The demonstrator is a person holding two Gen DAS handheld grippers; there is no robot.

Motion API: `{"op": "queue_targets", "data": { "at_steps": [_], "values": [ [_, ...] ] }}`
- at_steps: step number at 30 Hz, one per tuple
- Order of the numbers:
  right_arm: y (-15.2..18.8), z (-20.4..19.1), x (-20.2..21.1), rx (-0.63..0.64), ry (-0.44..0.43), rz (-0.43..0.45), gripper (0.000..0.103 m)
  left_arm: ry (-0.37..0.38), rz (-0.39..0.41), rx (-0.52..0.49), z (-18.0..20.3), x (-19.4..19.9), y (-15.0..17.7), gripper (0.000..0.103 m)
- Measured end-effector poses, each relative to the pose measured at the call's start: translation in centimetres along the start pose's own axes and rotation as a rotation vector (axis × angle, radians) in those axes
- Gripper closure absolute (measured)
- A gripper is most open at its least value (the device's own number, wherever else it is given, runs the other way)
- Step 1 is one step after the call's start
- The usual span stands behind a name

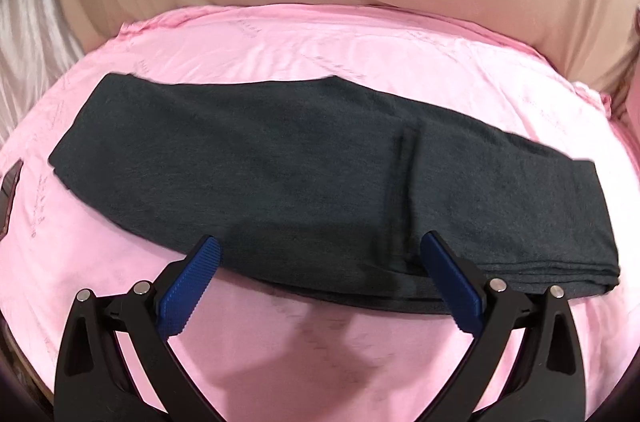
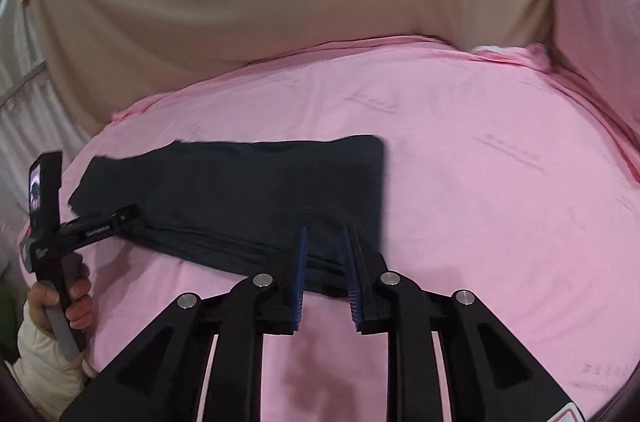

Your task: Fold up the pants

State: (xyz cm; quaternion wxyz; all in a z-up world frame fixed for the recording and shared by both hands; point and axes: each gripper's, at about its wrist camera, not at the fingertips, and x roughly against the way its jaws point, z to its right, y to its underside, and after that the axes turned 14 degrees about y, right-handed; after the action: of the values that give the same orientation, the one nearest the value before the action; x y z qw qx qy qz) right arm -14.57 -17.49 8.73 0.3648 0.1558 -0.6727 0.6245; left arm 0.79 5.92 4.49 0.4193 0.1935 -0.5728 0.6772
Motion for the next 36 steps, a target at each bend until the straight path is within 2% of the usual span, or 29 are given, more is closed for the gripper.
{"op": "queue_targets", "data": {
  "at_steps": [3, 8, 10, 12, 14, 15, 16, 20, 21, 23, 24, 25, 27, 29, 32, 33, 34, 35, 36],
  "values": [
    [-1.4, -6.4, -3.2, 0.111, -0.085, -0.038, 0.051, -0.04, 0.013, 0.047, -3.8, 1.6, -0.8, 0.005],
    [-2.2, -14.6, -8.4, 0.258, -0.127, -0.117, 0.049, -0.123, 0.056, 0.091, -9.9, 4.5, -1.2, 0.005],
    [-1.7, -16.7, -9.8, 0.298, -0.109, -0.139, 0.047, -0.135, 0.064, 0.109, -11.9, 5.2, -1.3, 0.005],
    [-1.3, -18.6, -10.8, 0.335, -0.065, -0.122, 0.047, -0.131, 0.069, 0.124, -13.2, 5.5, -1.2, 0.005],
    [-1.4, -19.3, -11.5, 0.341, -0.06, -0.103, 0.061, -0.125, 0.07, 0.139, -14.5, 5.6, -1.0, 0.005],
    [-1.7, -19.5, -11.6, 0.327, -0.072, -0.112, 0.083, -0.127, 0.07, 0.149, -15.2, 5.6, -1.0, 0.005],
    [-2.2, -19.7, -11.6, 0.314, -0.049, -0.12, 0.094, -0.127, 0.072, 0.159, -15.7, 5.6, -1.0, 0.005],
    [-2.9, -21.7, -11.9, 0.336, -0.05, -0.115, 0.093, -0.096, 0.086, 0.248, -19.0, 5.7, -1.2, 0.005],
    [-2.5, -22.2, -12.5, 0.356, -0.047, -0.135, 0.087, -0.085, 0.087, 0.283, -20.0, 5.8, -1.3, 0.005],
    [-1.9, -21.9, -11.9, 0.344, -0.046, -0.096, 0.074, -0.052, 0.096, 0.364, -22.2, 5.9, -1.4, 0.005],
    [-1.7, -21.7, -11.6, 0.318, -0.07, -0.094, 0.057, -0.037, 0.1, 0.408, -23.5, 6.0, -1.4, 0.005],
    [-1.6, -21.2, -10.9, 0.286, -0.097, -0.076, 0.049, -0.028, 0.104, 0.451, -24.7, 6.0, -1.4, 0.005],
    [-1.3, -20.5, -9.8, 0.246, -0.094, -0.038, 0.043, -0.014, 0.125, 0.536, -27.1, 5.9, -1.5, 0.005],
    [-1.0, -19.4, -8.8, 0.208, -0.054, -0.003, 0.039, -0.018, 0.124, 0.595, -28.8, 5.2, -1.9, 0.005],
    [-0.5, -17.7, -7.7, 0.161, -0.028, 0.016, 0.029, 0.009, 0.1, 0.625, -29.6, 3.3, -2.8, 0.006],
    [-0.2, -17.0, -7.4, 0.145, -0.018, 0.017, 0.024, -0.028, 0.098, 0.603, -29.1, 2.7, -3.3, 0.013],
    [0.1, -16.2, -7.3, 0.125, -0.005, 0.019, 0.022, -0.047, 0.098, 0.576, -28.7, 2.5, -3.7, 0.046],
    [0.2, -15.3, -7.2, 0.103, -0.001, 0.02, 0.021, -0.074, 0.069, 0.537, -27.9, 1.8, -4.3, 0.05],
    [0.3, -14.4, -7.2, 0.073, -0.003, 0.015, 0.021, -0.118, 0.065, 0.518, -27.3, 1.7, -4.7, 0.066]
  ]
}}
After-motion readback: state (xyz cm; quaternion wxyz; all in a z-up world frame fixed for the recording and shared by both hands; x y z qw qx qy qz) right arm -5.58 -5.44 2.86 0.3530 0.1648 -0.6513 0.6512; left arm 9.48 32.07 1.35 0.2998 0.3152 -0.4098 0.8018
